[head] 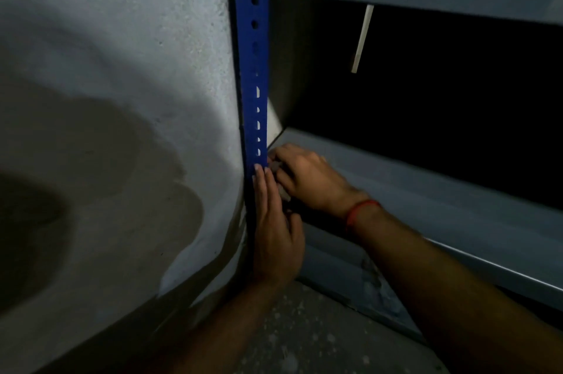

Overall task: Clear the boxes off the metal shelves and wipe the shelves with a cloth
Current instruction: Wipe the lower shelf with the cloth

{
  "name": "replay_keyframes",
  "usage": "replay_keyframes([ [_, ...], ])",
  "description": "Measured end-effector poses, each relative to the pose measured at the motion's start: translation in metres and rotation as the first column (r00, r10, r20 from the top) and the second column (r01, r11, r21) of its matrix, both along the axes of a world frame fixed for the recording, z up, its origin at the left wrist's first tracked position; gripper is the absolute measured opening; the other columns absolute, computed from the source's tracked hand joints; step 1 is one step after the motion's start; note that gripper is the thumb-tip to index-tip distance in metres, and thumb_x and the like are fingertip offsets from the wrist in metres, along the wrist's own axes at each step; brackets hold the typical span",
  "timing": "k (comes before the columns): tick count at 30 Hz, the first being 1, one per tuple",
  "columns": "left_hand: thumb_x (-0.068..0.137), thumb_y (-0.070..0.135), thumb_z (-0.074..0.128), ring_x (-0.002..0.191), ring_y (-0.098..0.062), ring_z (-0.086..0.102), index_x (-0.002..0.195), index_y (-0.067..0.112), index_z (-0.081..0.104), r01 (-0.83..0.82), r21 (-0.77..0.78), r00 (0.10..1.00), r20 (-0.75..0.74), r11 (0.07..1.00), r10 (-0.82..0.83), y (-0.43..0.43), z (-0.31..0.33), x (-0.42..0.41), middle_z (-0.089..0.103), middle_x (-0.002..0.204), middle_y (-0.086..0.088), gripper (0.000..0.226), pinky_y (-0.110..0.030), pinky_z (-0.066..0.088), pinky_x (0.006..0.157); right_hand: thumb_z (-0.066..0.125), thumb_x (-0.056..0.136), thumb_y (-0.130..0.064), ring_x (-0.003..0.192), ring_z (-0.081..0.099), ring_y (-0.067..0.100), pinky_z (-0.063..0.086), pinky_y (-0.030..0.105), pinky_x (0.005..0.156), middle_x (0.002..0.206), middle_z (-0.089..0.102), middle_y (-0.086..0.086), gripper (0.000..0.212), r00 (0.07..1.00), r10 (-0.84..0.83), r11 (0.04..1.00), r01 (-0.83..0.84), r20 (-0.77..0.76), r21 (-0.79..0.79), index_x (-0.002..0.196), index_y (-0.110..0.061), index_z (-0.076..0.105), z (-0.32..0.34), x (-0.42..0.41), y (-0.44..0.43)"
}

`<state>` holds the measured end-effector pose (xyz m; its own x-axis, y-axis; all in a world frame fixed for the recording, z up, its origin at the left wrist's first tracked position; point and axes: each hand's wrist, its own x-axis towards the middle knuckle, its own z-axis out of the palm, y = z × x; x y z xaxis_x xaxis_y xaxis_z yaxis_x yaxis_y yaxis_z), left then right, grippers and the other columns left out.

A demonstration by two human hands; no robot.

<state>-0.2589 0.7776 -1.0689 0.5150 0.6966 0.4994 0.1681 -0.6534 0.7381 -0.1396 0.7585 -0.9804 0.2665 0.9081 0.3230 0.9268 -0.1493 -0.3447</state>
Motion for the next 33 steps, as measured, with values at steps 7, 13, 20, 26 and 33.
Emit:
replay_keyframes([
  [7, 0.098, 0.040, 0.047, 0.155, -0.012, -0.005, 0.160, 0.007, 0.005, -0.062, 0.075, 0.997, -0.029, 0.995, 0.065, -0.004, -0.004, 0.009, -0.008, 0.169, -0.003, 0.082, -0.027, 0.003, 0.125, 0.058, 0.092, -0.013, 0.110, 0.063, 0.021, 0.045, 0.028, 0.093, 0.118, 0.067, 0.004, 0.028, 0.990, -0.126, 0.992, 0.127, -0.057, 0.018, 0.119, -0.021, 0.066, 0.009, 0.043, 0.042],
  [13, 0.100, 0.050, 0.039, 0.152, -0.010, -0.015, 0.158, 0.001, 0.007, -0.035, 0.229, 0.985, -0.157, 0.973, 0.073, 0.005, 0.000, 0.006, -0.011, 0.167, -0.015, 0.082, -0.024, -0.001, 0.124, 0.050, 0.098, -0.024, 0.110, 0.064, 0.035, 0.050, 0.037, 0.089, 0.120, 0.069, 0.012, 0.029, 0.878, -0.479, 0.877, 0.477, -0.009, -0.059, 0.121, -0.026, 0.069, 0.003, 0.079, 0.031],
  [20, 0.088, 0.048, 0.063, 0.155, -0.016, -0.004, 0.159, 0.030, -0.006, 0.014, 0.110, 0.999, -0.031, 0.994, -0.011, 0.012, -0.006, 0.011, -0.008, 0.168, -0.004, 0.100, -0.042, 0.012, 0.126, 0.057, 0.084, -0.041, 0.108, 0.059, 0.025, 0.051, 0.036, 0.092, 0.118, 0.063, 0.005, 0.041, 0.985, -0.172, 0.985, 0.172, -0.017, 0.030, 0.119, -0.022, 0.067, -0.004, 0.008, -0.038],
  [26, 0.089, 0.067, 0.053, 0.155, -0.018, -0.001, 0.161, 0.019, 0.005, -0.039, 0.108, 0.997, -0.066, 0.993, 0.046, 0.016, -0.012, 0.016, -0.015, 0.167, 0.006, 0.099, -0.048, 0.018, 0.124, 0.053, 0.097, -0.025, 0.105, 0.059, 0.021, 0.045, 0.032, 0.092, 0.114, 0.064, 0.007, 0.029, 0.995, 0.077, 0.997, -0.075, 0.070, -0.037, 0.120, -0.020, 0.068, 0.000, 0.036, 0.033],
  [33, 0.084, 0.057, 0.065, 0.153, -0.005, 0.001, 0.152, 0.006, 0.038, -0.003, 0.025, 1.000, 0.000, 1.000, 0.003, 0.010, -0.003, 0.012, -0.005, 0.167, 0.003, 0.088, -0.006, 0.009, 0.116, 0.048, 0.103, -0.027, 0.119, 0.058, 0.037, 0.044, 0.036, 0.098, 0.132, 0.060, 0.018, 0.034, 0.865, -0.501, 0.839, 0.492, 0.023, -0.232, 0.131, -0.013, 0.061, 0.007, 0.109, -0.003],
])
